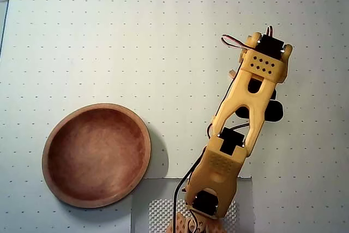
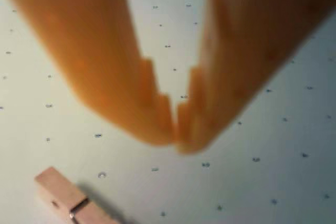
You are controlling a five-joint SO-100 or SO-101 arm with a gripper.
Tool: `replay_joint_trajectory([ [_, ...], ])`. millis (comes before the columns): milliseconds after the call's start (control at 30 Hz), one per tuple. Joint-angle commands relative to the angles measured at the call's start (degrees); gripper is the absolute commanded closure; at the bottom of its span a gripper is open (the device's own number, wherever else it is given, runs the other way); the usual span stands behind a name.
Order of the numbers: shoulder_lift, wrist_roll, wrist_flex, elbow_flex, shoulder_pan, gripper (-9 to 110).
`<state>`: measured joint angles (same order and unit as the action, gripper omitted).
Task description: Grasp a clothespin and put it in the bowl.
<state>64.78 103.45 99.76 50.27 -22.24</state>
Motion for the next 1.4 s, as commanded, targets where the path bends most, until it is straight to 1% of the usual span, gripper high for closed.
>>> replay_joint_trajectory([
  [0,-0.6,0.8,1.0,-5.7,0.9,104],
  [400,-11.3,3.9,1.1,-13.4,2.5,104],
  [867,-20.9,4.0,1.1,-24.5,1.8,104],
  [1167,-21.7,4.1,1.6,-25.2,1.1,104],
  [1367,-21.7,8.4,1.7,-24.7,1.0,104],
])
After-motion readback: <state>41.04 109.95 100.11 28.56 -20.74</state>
